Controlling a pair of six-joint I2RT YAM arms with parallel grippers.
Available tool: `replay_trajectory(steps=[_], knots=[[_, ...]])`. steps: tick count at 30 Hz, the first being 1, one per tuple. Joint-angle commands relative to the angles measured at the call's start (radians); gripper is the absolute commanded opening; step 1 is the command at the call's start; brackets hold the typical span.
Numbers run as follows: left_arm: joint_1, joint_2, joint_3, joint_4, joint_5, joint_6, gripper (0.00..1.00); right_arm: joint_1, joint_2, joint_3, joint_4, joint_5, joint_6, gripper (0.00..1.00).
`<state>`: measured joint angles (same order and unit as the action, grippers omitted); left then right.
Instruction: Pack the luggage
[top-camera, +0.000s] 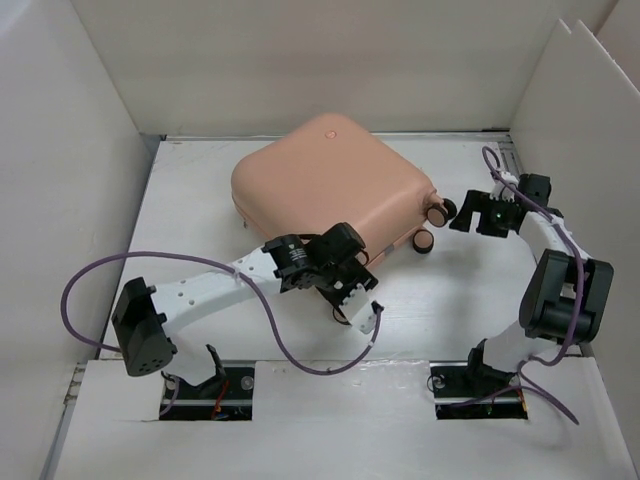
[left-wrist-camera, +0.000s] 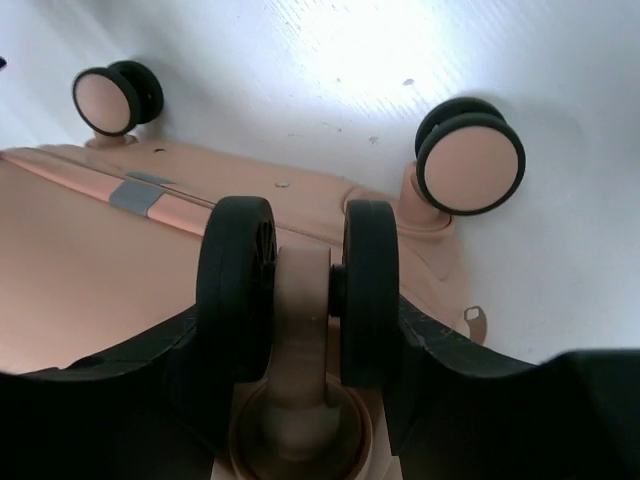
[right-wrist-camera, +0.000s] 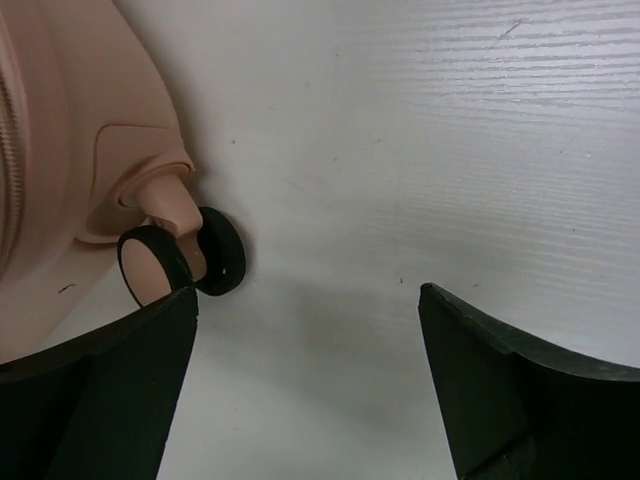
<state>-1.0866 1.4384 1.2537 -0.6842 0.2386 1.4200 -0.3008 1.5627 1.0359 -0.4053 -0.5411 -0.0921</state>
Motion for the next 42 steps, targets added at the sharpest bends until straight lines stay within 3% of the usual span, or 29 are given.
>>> replay_trajectory(steps=[1, 5, 7, 10, 13, 17, 22, 26, 30, 33, 35, 36, 38, 42], knots=[[0.010, 0.065, 0.048, -0.059, -0.001, -0.157, 0.00, -0.004, 0.051, 0.012, 0.054, 0.003, 0.006, 0.95], [0.020, 0.056, 0.070, -0.019, -0.010, -0.318, 0.00, 0.020, 0.134, 0.036, 0.128, -0.019, 0.026, 0.81], [0.037, 0.045, 0.070, 0.052, -0.010, -0.476, 0.00, 0.073, 0.183, 0.087, 0.138, -0.019, 0.038, 0.71], [0.060, 0.054, 0.102, 0.190, -0.067, -0.709, 0.00, 0.146, 0.308, 0.258, 0.138, -0.068, 0.049, 0.63], [0.085, 0.123, 0.165, 0.230, -0.133, -0.835, 0.00, 0.248, 0.407, 0.452, 0.129, -0.097, 0.049, 0.49], [0.181, 0.238, 0.378, 0.219, -0.098, -1.061, 0.00, 0.253, 0.482, 0.624, 0.213, -0.198, 0.147, 0.28], [0.220, 0.301, 0.429, 0.349, -0.172, -1.254, 0.00, 0.163, 0.455, 0.714, 0.204, -0.149, 0.166, 0.26], [0.244, 0.381, 0.507, 0.380, -0.225, -1.342, 0.00, 0.069, 0.298, 0.496, 0.288, -0.140, 0.132, 0.28], [0.269, 0.444, 0.596, 0.416, -0.239, -1.386, 0.00, 0.060, 0.097, 0.218, 0.376, -0.160, 0.022, 0.37], [0.278, 0.479, 0.650, 0.426, -0.216, -1.359, 0.00, 0.083, -0.071, -0.066, 0.578, -0.194, 0.058, 0.49], [0.278, 0.479, 0.671, 0.426, -0.180, -1.301, 0.00, 0.162, -0.146, -0.204, 0.762, -0.194, 0.100, 0.62], [0.278, 0.491, 0.671, 0.426, -0.164, -1.281, 0.00, 0.202, -0.218, -0.324, 0.820, -0.177, 0.133, 0.64], [0.255, 0.514, 0.707, 0.417, -0.118, -1.209, 0.00, 0.340, -0.312, -0.454, 0.942, -0.059, 0.152, 0.66], [0.229, 0.524, 0.768, 0.417, -0.075, -1.117, 0.00, 0.430, -0.404, -0.589, 1.133, -0.011, 0.205, 0.66]])
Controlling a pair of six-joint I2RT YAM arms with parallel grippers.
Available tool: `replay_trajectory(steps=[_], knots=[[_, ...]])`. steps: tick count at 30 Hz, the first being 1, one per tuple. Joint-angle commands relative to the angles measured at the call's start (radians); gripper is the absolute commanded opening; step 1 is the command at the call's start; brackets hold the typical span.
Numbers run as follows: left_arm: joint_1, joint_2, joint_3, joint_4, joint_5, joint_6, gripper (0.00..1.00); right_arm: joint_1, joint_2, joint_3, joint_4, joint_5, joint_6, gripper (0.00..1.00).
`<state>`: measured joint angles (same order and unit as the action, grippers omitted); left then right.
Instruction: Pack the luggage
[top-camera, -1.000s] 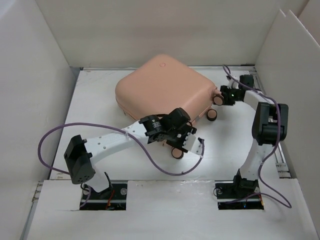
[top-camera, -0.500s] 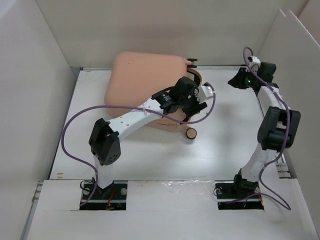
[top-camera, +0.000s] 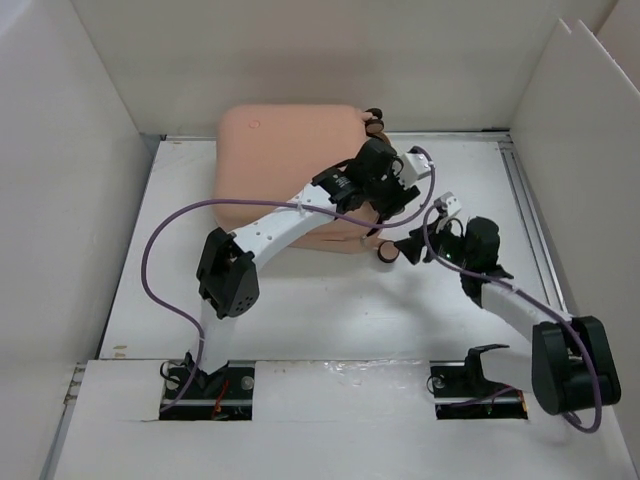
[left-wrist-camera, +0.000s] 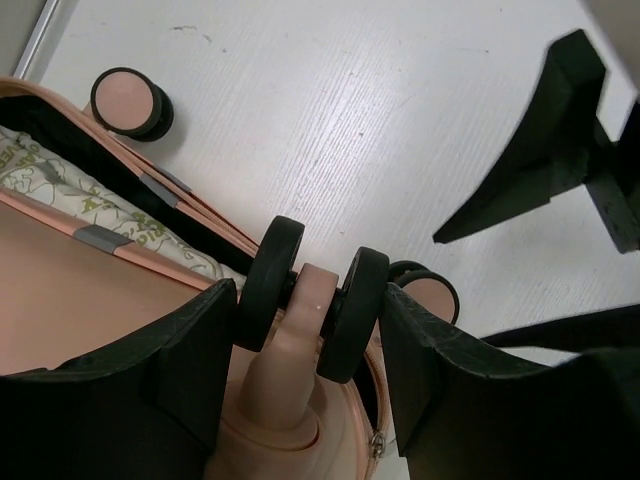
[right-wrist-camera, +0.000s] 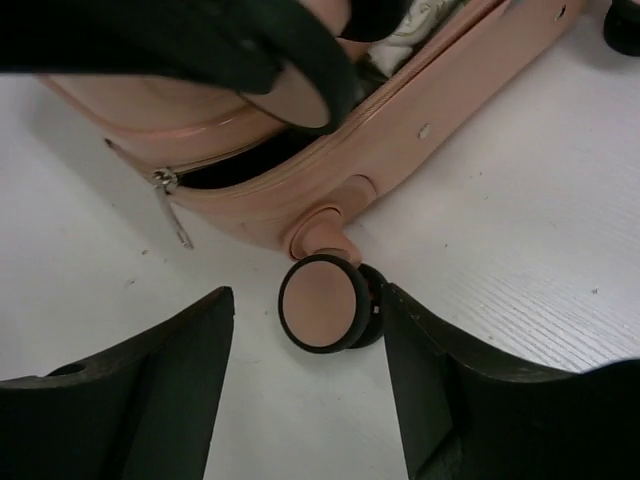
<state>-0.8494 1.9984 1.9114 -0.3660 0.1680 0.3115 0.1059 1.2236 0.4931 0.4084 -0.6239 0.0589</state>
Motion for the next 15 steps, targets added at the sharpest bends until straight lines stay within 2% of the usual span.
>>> replay_trajectory(steps=[1, 5, 8, 9, 15], knots=[[-0.023, -0.026, 0.132, 0.090, 0.010, 0.009, 0.00, 0.023, -0.096, -0.104, 0.358, 0.072, 0.067, 0.66], [-0.065, -0.016, 0.213, 0.072, 0.073, 0.106, 0.00, 0.083, -0.128, -0.172, 0.450, 0.062, 0.027, 0.66], [-0.074, -0.007, 0.213, 0.072, 0.085, 0.132, 0.00, 0.214, -0.099, -0.183, 0.471, 0.121, -0.043, 0.67], [-0.074, -0.007, 0.213, 0.072, 0.085, 0.132, 0.00, 0.245, -0.090, -0.183, 0.471, 0.182, -0.044, 0.67], [-0.065, -0.027, 0.127, 0.091, 0.094, 0.143, 0.00, 0.417, 0.025, -0.277, 0.777, 0.357, -0.065, 0.67]])
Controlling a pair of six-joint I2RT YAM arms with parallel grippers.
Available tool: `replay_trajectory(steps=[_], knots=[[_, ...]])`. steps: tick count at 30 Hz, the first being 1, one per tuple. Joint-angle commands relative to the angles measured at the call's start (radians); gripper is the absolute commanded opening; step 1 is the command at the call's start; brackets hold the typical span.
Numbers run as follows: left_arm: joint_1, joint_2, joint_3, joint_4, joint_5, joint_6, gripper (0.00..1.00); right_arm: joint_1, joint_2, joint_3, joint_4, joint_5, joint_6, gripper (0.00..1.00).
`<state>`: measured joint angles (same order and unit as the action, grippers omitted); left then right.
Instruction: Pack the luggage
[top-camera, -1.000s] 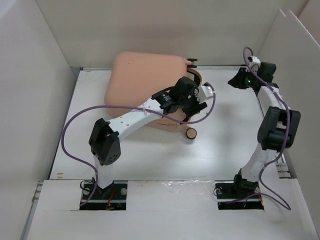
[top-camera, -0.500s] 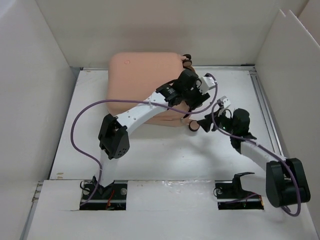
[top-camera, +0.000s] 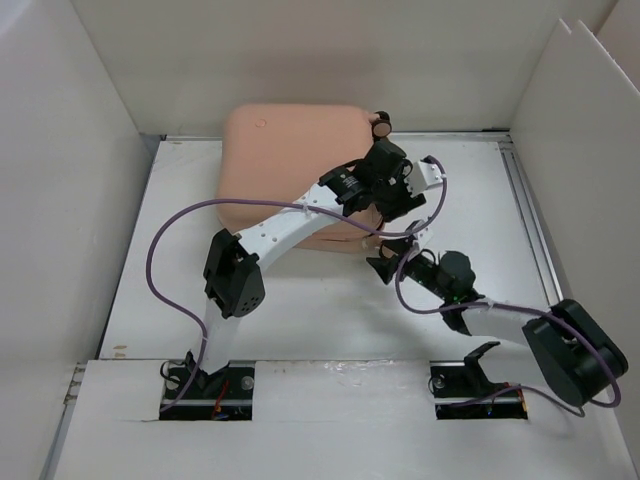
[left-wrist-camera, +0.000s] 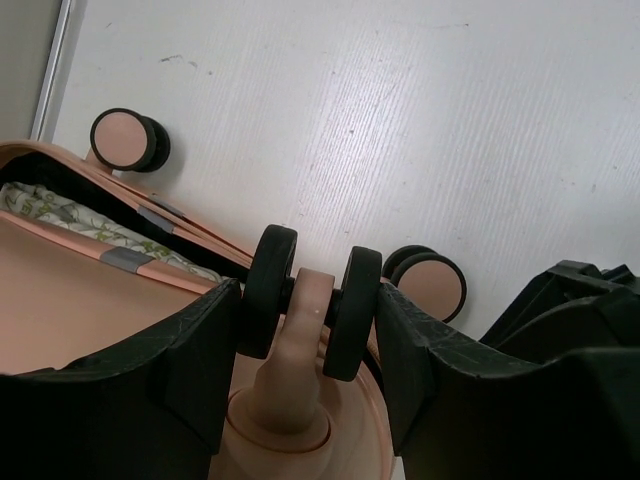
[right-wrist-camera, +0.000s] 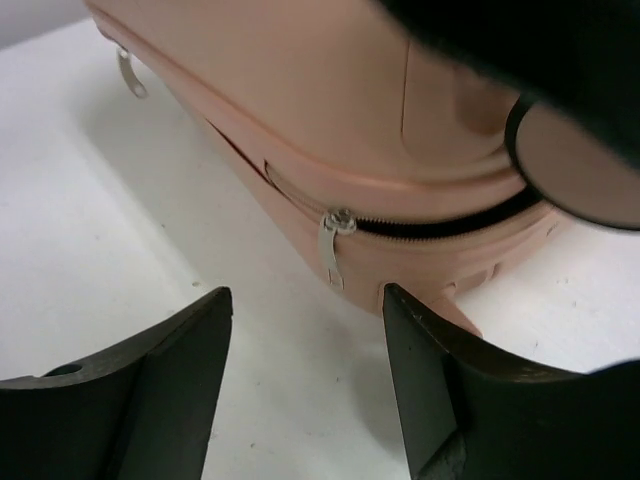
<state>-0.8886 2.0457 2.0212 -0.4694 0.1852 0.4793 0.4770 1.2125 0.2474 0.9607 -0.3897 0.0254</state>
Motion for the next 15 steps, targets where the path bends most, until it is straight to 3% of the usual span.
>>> replay_trajectory(steps=[1, 6, 9, 15], knots=[[-0.026, -0.074, 0.017, 0.195, 0.077, -0.025, 0.00, 0.069, 0.050, -0.031, 0.225, 0.200, -0.044, 0.67], [-0.026, -0.084, 0.017, 0.195, 0.077, -0.044, 0.00, 0.195, 0.136, 0.036, 0.144, 0.415, -0.125, 0.66], [-0.026, -0.093, 0.008, 0.195, 0.077, -0.053, 0.00, 0.204, 0.202, 0.046, 0.257, 0.451, -0.099, 0.64], [-0.026, -0.102, -0.013, 0.204, 0.048, -0.053, 0.00, 0.204, 0.262, 0.112, 0.173, 0.540, -0.042, 0.62]])
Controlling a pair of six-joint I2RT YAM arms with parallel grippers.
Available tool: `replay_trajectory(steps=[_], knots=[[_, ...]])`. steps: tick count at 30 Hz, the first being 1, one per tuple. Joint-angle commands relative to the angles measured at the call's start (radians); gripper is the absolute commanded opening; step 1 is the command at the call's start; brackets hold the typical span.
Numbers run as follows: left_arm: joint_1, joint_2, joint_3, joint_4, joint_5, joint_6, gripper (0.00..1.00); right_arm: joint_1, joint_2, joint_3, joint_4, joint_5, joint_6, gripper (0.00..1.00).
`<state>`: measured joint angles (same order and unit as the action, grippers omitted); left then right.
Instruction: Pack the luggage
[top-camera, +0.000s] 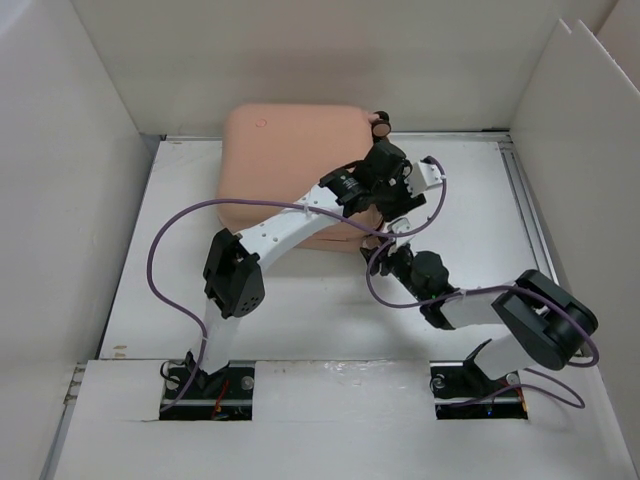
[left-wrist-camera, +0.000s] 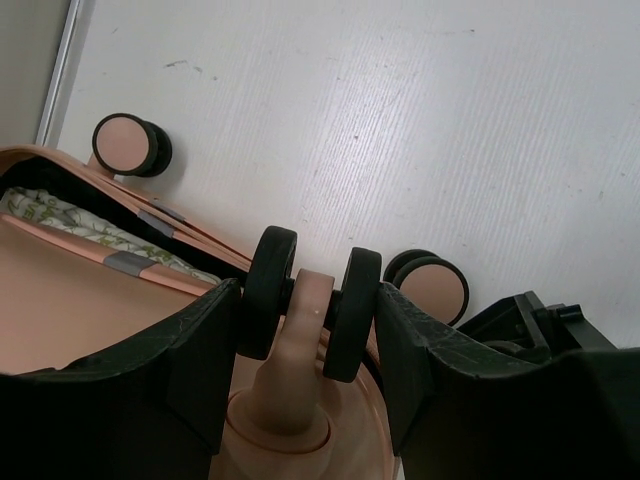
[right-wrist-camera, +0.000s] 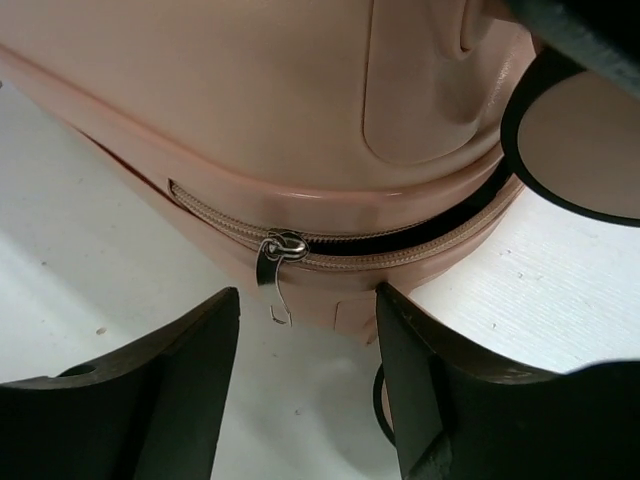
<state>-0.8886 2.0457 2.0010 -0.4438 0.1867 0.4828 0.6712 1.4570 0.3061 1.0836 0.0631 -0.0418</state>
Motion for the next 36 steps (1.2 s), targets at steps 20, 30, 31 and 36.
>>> replay_trajectory(steps=[20, 30, 31, 36], knots=[[-0.026, -0.111, -0.011, 0.197, 0.037, -0.075, 0.00, 0.122, 0.008, 0.176, -0.222, 0.336, 0.083, 0.10], [-0.026, -0.121, -0.011, 0.197, 0.037, -0.075, 0.00, 0.122, -0.032, 0.131, -0.174, 0.357, 0.083, 0.00], [-0.026, -0.121, -0.011, 0.197, 0.037, -0.075, 0.00, 0.122, -0.032, 0.122, -0.174, 0.357, 0.083, 0.00], [-0.026, -0.121, -0.011, 0.197, 0.037, -0.075, 0.00, 0.122, -0.032, 0.155, -0.212, 0.346, 0.083, 0.29]])
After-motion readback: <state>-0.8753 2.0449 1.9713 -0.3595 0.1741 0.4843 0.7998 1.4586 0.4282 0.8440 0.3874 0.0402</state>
